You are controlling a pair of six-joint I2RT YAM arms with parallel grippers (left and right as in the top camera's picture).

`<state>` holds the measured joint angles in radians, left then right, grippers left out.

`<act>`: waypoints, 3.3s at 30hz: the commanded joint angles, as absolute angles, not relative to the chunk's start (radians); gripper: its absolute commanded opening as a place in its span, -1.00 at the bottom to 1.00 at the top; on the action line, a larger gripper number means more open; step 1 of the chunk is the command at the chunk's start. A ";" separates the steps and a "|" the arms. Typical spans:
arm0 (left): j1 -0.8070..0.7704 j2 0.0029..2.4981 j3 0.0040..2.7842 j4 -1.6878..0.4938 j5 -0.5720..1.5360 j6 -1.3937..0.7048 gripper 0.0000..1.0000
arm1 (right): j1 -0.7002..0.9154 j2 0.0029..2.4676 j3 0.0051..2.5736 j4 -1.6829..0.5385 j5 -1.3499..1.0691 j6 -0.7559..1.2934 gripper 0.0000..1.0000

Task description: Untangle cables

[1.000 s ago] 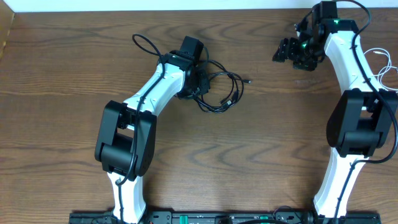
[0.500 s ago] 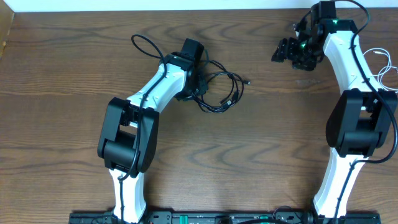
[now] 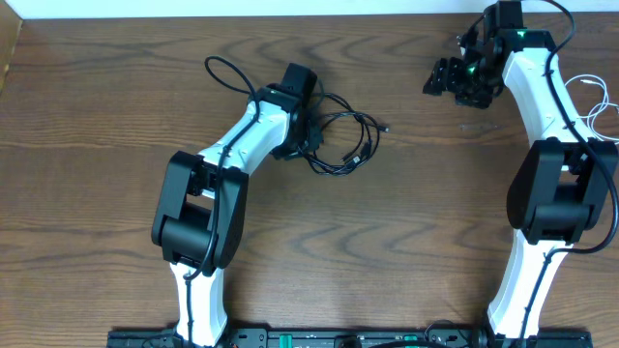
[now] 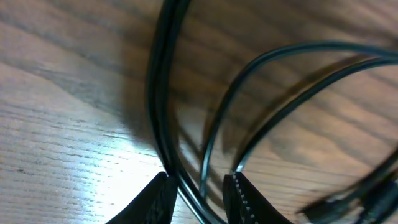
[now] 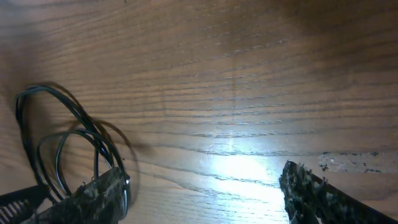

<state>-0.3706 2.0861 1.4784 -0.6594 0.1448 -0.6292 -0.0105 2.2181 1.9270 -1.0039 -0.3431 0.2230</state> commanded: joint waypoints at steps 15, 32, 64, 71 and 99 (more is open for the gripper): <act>-0.372 2.074 1.445 -0.585 0.113 -0.625 -0.85 | -0.004 2.226 1.918 -1.019 -0.353 0.210 0.56; -0.373 1.600 1.467 -0.516 0.290 -0.582 -0.85 | 0.125 2.226 1.918 -0.986 -0.953 -0.084 0.63; -0.335 1.514 1.467 -0.073 0.723 -0.780 -0.85 | 0.300 2.228 1.874 -0.788 -0.421 0.421 0.23; -0.213 1.417 1.467 -0.062 0.722 -0.780 -0.85 | 0.237 2.228 1.768 -0.759 -0.421 0.429 0.19; -0.179 1.379 1.465 -0.258 0.635 -0.687 -0.85 | 0.191 2.180 1.724 -0.818 -0.834 -0.167 0.36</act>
<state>-0.1303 1.3506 1.4494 -0.2539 0.6334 -0.7506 0.1909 2.2177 1.7004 -0.8116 -0.6052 0.0536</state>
